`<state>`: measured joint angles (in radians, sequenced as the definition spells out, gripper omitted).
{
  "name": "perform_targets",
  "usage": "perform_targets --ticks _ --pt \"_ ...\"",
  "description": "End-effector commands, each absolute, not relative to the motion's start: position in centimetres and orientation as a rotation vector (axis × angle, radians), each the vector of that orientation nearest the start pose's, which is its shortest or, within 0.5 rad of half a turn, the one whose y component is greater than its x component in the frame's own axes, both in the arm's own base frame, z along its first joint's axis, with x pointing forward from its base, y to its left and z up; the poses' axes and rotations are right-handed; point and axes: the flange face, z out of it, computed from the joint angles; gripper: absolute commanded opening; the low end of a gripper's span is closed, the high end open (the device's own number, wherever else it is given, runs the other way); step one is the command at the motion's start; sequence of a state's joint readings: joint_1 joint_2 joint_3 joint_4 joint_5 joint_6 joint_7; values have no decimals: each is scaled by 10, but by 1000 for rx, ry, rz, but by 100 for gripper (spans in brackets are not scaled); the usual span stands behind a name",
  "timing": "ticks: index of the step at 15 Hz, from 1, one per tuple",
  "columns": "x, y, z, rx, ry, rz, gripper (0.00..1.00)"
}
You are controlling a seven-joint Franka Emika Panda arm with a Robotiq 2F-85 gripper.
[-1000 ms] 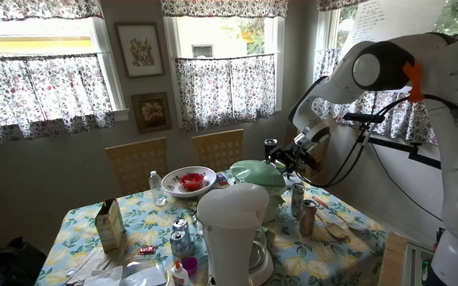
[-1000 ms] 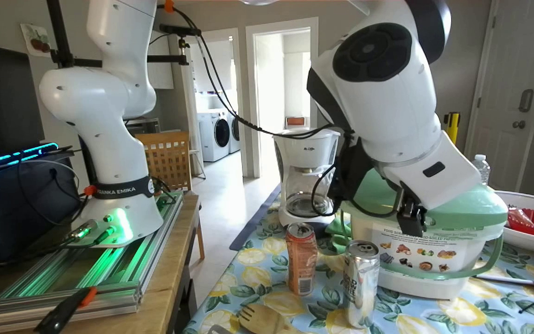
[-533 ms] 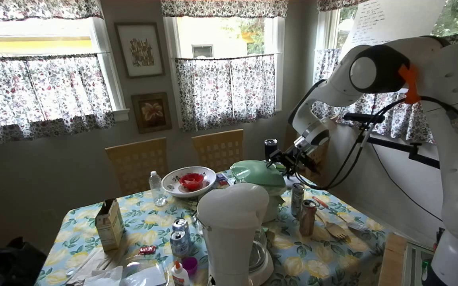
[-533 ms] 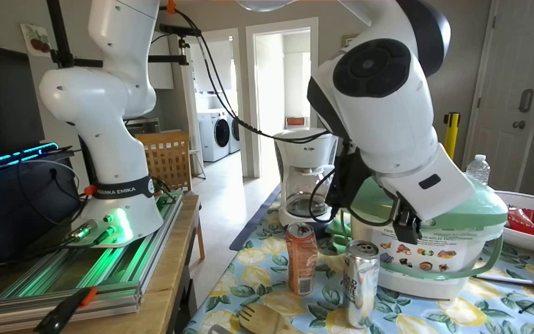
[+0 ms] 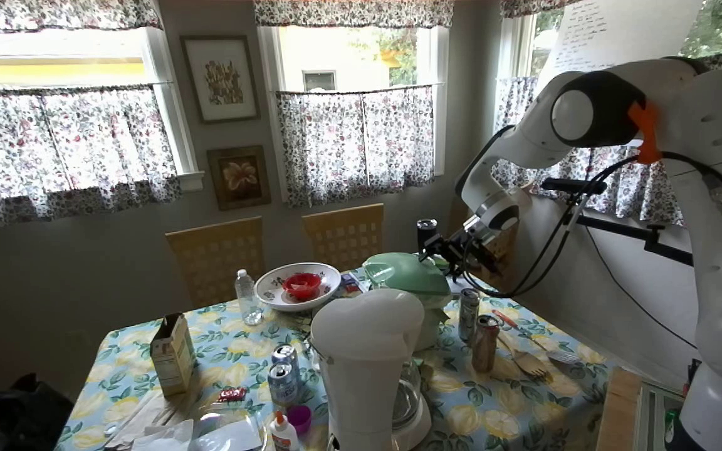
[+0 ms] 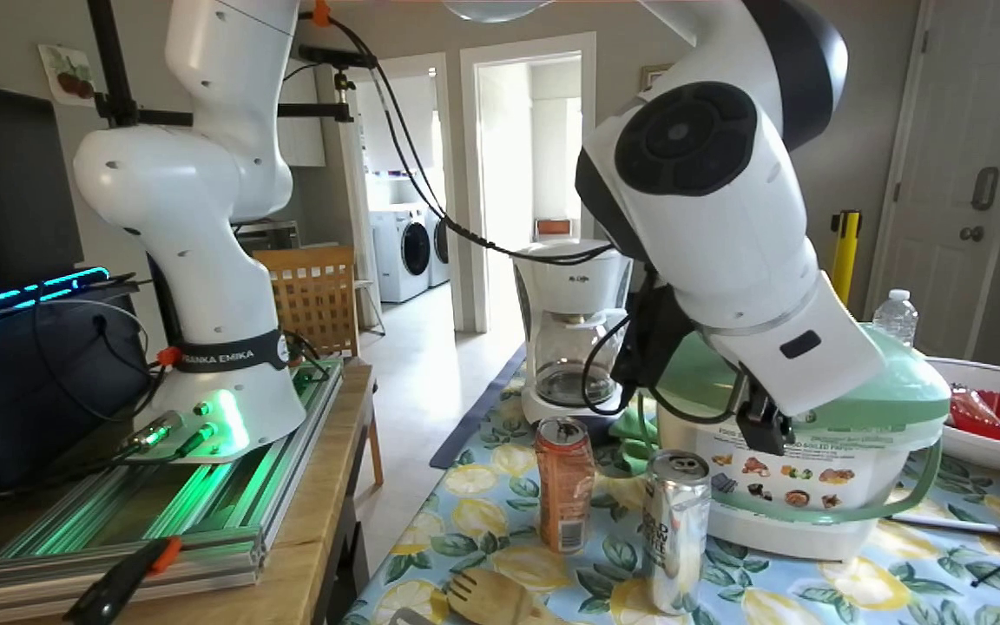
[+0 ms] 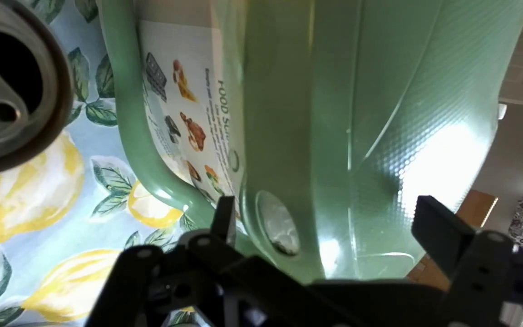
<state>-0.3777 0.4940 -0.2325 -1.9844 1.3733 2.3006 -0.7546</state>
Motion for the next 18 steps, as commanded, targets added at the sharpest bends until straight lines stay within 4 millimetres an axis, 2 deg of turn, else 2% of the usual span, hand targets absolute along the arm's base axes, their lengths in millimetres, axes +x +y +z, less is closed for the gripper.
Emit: perform_targets --ticks 1,8,13,14,15,18 --pt "518 -330 210 -2092 1041 -572 100" --pt "520 -325 205 -2086 1036 -537 100" --pt "523 -326 211 -2097 1045 -559 100" --pt "524 -326 212 -2096 1045 -560 82" --pt "525 -326 214 -2095 1042 -565 74" --pt "529 -328 221 -2097 1032 -585 60"
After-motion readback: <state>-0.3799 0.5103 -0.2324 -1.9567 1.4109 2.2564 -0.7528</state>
